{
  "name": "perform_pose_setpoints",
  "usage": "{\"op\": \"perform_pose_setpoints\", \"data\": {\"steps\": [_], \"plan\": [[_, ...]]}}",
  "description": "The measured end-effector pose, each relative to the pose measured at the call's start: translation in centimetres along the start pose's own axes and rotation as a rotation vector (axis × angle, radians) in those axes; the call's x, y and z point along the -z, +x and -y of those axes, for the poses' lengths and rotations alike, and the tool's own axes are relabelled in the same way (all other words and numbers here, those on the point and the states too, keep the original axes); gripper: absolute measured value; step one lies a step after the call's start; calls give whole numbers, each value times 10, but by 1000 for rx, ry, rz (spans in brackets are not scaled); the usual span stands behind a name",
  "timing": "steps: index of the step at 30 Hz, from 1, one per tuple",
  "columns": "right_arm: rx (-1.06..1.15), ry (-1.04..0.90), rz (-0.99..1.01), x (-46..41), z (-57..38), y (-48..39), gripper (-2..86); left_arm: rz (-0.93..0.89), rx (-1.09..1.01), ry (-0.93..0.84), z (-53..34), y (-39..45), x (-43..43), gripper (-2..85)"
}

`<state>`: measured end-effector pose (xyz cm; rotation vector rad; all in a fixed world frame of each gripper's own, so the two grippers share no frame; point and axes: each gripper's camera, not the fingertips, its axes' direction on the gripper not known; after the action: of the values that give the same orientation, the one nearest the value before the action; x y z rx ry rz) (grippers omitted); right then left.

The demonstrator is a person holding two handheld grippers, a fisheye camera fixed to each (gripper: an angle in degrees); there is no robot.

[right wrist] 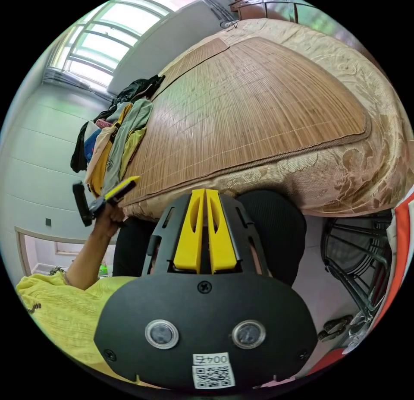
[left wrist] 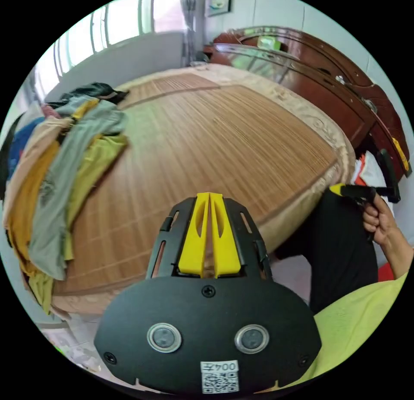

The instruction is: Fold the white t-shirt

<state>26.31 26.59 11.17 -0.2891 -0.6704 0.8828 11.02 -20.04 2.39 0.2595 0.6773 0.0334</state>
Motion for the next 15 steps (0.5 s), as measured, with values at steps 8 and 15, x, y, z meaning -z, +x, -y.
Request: {"op": "perform_pose_setpoints", "data": {"steps": [8,15], "plan": [[-1,-16,8,-8,8,20,2,618,204,-58,30,-316,142,189],[2,-38,-1,-18,21,32,-7,625,185,-288,33,-402,152,197]]}}
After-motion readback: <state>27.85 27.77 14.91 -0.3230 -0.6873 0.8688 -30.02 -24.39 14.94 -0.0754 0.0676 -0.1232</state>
